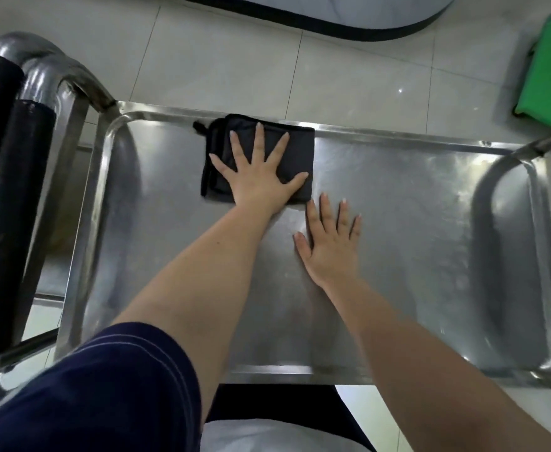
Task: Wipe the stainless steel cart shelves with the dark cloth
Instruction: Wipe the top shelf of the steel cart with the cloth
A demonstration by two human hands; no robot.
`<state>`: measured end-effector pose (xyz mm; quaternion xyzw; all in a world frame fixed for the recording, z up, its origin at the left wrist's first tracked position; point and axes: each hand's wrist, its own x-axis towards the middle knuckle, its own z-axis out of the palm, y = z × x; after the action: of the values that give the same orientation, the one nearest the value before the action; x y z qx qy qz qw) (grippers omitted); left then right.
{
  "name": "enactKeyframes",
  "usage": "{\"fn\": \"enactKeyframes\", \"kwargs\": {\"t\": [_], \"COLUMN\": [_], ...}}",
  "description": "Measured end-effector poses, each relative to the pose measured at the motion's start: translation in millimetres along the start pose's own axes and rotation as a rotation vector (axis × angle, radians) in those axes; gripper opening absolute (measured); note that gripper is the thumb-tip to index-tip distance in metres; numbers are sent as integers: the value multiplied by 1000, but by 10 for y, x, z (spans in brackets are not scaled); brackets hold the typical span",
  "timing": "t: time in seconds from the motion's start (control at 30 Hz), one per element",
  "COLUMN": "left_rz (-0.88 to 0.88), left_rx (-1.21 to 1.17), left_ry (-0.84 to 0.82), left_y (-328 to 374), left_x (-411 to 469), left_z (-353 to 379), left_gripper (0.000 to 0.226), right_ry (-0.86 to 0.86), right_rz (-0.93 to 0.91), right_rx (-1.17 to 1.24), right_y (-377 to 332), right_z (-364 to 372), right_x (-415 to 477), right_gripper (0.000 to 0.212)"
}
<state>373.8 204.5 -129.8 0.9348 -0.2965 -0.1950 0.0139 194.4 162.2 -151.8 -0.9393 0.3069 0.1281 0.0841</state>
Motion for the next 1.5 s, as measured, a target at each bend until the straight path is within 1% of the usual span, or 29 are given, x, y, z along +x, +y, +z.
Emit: {"fn": "enactKeyframes", "kwargs": {"t": [0.07, 0.1, 0.17, 0.23, 0.3, 0.37, 0.43, 0.6, 0.67, 0.7, 0.8, 0.87, 0.97, 1.07, 1.13, 1.2, 1.27, 1.4, 1.43, 1.5], "left_rz": [-16, -51, -171, -285, -338, -362, -338, -56, 16, 26, -7, -102, -291, -413, -448, -410, -288, -55, -20, 8], "left_rx": [0, -4, -26, -56, -57, -67, -65, 7, 28, 33, 39, 6, -25, -61, -72, -61, -28, 24, 28, 23], "left_ry": [26, 40, 62, 66, 62, 68, 62, -16, -58, -70, -65, -33, 21, 40, 46, 44, 29, -94, -105, -93], "left_y": [-295, -500, -957, -1327, -1444, -1301, -971, 243, 502, 502, 119, -338, -1081, -1447, -1358, -1051, -578, 483, 609, 576], "left_x": [-46, -66, -99, -137, -184, -235, -281, -510, -642, -698, -884, -1054, -1324, -1508, -1606, -1715, -1846, -2181, -2251, -2309], "left_z": [-22, -41, -105, -189, -217, -169, -67, 219, 295, 319, 342, 328, 283, 274, 347, 472, 624, 870, 900, 926], "left_gripper": [84, 83, 83, 82, 81, 81, 84, 88, 87, 86, 87, 86, 84, 83, 84, 87, 90, 91, 91, 90], "right_ry": [10, 24, 29, 48, 75, 98, 109, 110, 88, 69, 36, 26, 25, 30, 21, -8, -24, -26, -35, -74], "right_rz": [-43, -24, 56, 83, 79, 82, 80, 79, 82, 84, 87, 91, 107, 109, 113, 126, 131, 96, 85, 52], "right_rx": [21, 27, 25, 16, 18, 39, 52, 31, 19, 15, 17, 36, 37, 12, -13, -38, -57, -17, -4, -1], "right_y": [201, 359, 705, 929, 962, 930, 915, 939, 959, 971, 985, 974, 948, 923, 918, 913, 902, 954, 984, 1042], "right_z": [-16, -11, -7, 14, 48, 89, 100, 107, 91, 75, 43, 27, 22, 31, 37, 42, 37, -15, -41, -82], "right_x": [-82, -146, -297, -430, -479, -474, -466, -465, -471, -475, -475, -461, -451, -463, -479, -483, -475, -467, -470, -476], "right_gripper": [69, 68, 68, 66, 65, 65, 65, 66, 67, 67, 68, 69, 71, 70, 67, 66, 66, 61, 60, 60]}}
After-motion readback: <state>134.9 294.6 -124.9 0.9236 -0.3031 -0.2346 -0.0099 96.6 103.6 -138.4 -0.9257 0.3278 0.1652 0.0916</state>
